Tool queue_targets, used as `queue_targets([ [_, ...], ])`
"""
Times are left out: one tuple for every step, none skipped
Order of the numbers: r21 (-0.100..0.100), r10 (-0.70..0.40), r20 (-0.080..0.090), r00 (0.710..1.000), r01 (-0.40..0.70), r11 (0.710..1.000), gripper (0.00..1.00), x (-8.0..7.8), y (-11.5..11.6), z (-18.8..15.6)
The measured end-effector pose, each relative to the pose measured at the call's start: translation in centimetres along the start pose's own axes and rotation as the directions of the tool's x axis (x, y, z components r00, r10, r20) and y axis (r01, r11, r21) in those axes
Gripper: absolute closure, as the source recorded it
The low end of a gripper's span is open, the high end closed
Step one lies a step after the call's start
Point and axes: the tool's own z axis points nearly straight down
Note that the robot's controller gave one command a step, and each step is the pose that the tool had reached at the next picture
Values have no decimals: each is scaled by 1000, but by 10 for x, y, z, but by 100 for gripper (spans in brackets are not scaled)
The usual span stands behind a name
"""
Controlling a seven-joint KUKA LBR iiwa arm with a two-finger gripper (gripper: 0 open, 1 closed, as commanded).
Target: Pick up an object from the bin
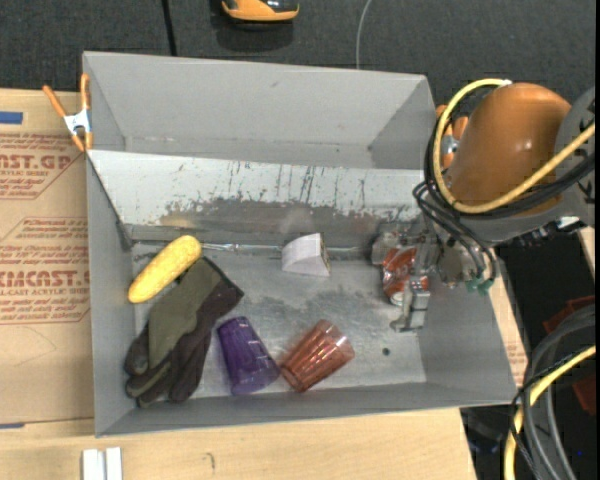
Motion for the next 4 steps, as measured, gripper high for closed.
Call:
queue_targets([
  [1,-1,8,1000,1,1000,0,-2,0,-4],
  [5,-158,16,987,158,987,0,7,20,33],
  [-1,-301,5,954,301,954,0,25,68,64],
  [3,-482,6,876,482,876,0,27,74,66],
])
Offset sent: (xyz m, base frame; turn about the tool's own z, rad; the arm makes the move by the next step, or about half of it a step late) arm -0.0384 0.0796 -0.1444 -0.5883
